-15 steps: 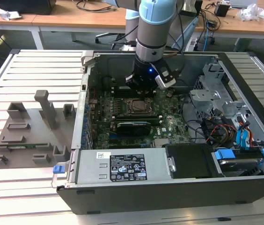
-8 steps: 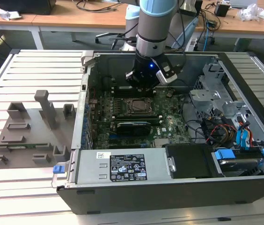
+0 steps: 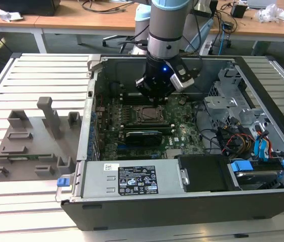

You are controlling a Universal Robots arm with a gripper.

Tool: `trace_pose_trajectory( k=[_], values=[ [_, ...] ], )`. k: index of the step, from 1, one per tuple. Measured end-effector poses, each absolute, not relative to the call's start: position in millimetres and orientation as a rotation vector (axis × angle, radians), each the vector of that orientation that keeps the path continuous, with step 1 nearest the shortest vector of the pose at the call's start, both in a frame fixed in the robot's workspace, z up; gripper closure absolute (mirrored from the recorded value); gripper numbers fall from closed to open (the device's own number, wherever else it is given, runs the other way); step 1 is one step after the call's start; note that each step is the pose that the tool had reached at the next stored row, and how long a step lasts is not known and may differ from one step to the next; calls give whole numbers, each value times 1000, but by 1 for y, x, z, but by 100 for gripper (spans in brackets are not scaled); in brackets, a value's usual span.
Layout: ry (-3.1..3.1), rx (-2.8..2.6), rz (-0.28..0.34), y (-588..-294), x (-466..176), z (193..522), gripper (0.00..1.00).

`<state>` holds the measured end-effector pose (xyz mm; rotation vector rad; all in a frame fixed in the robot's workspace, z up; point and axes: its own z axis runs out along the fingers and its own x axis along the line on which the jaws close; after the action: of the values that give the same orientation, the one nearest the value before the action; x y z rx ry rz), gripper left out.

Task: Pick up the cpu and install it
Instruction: 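Install the first cpu locking lever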

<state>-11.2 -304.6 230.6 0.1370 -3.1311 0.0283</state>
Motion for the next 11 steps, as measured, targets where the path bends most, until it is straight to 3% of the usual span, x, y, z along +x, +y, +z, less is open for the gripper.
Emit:
trace_pose_trajectory(
  k=[7,11],
  values=[
    [-3131,137,28,-305,-11,275,89],
    [-3131,137,28,-305,-11,279,89]
  ],
)
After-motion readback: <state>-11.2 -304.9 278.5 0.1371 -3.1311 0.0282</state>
